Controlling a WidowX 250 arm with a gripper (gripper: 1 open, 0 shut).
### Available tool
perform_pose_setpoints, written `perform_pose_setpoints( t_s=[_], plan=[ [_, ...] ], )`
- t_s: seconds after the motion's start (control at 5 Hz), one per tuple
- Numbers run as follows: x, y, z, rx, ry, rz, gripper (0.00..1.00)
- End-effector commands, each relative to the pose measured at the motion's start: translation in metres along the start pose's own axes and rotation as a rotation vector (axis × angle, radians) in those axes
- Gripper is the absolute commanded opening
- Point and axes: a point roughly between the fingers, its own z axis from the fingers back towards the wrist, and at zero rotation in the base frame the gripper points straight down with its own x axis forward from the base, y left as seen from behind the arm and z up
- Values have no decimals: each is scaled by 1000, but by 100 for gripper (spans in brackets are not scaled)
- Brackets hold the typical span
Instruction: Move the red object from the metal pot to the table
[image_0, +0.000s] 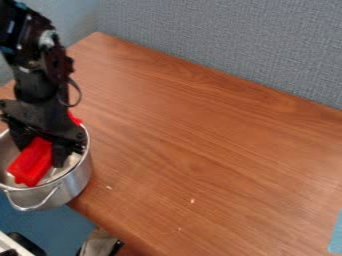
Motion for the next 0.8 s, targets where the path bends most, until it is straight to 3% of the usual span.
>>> perform_pose_setpoints(
  t_s=[0.0, 0.4, 0.6],
  plan=[
    [-3, -20, 18, -18, -31, -86, 0],
    [11, 18, 68, -77, -37, -21, 0],
    [24, 20, 78, -95, -71, 30, 0]
  ],
)
